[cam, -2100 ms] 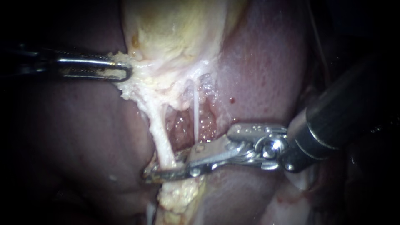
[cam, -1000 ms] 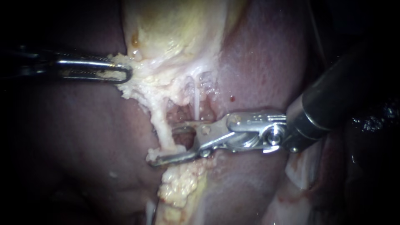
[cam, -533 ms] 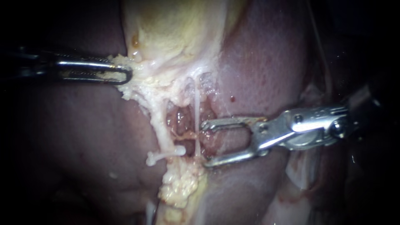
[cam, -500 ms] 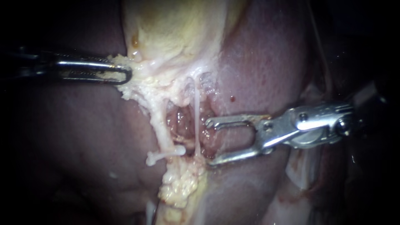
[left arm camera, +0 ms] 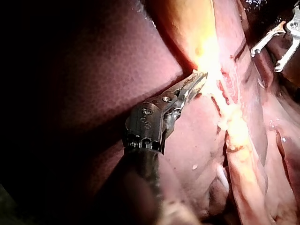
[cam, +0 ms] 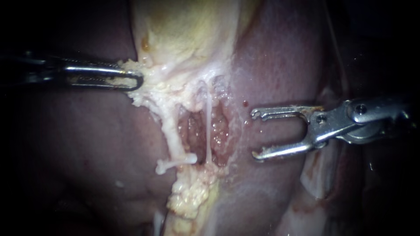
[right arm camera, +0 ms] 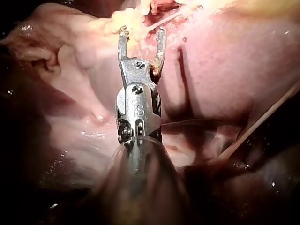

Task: Going back first clip left tube

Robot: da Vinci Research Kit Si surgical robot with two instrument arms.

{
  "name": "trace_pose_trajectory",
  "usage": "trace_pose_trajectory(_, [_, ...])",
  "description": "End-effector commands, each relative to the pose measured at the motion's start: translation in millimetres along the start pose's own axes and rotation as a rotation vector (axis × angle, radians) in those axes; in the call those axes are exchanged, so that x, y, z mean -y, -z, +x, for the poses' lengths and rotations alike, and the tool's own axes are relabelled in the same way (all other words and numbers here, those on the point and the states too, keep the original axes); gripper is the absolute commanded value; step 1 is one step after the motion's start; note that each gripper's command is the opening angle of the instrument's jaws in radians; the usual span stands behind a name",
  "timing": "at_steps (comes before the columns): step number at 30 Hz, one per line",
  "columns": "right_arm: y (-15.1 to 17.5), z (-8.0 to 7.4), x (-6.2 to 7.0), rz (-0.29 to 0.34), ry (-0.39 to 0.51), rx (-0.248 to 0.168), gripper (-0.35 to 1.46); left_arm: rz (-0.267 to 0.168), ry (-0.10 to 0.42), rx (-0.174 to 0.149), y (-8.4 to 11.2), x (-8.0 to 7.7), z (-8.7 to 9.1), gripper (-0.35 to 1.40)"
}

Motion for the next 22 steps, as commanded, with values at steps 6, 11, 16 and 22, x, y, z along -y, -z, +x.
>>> trace_pose_trajectory(6, [-0.1,-0.1,0.0,0.0,0.0,0.0,0.5,-0.018,-0.008,0.004,-3.0,0.1,-0.9,-0.35])
trace_pose_trajectory(11, [-0.1,-0.1,0.0,0.0,0.0,0.0,0.5,-0.028,-0.018,0.006,-4.8,-0.1,-1.4,-0.35])
trace_pose_trajectory(16, [-0.1,-0.1,0.0,0.0,0.0,0.0,0.5,-0.03,-0.02,0.007,-4.9,0.0,-1.5,-0.35])
trace_pose_trajectory(22, [-0.3,-0.1,0.1,-0.001,0.001,0.0,0.5,-0.031,-0.021,0.007,-4.8,0.1,-1.6,-0.35])
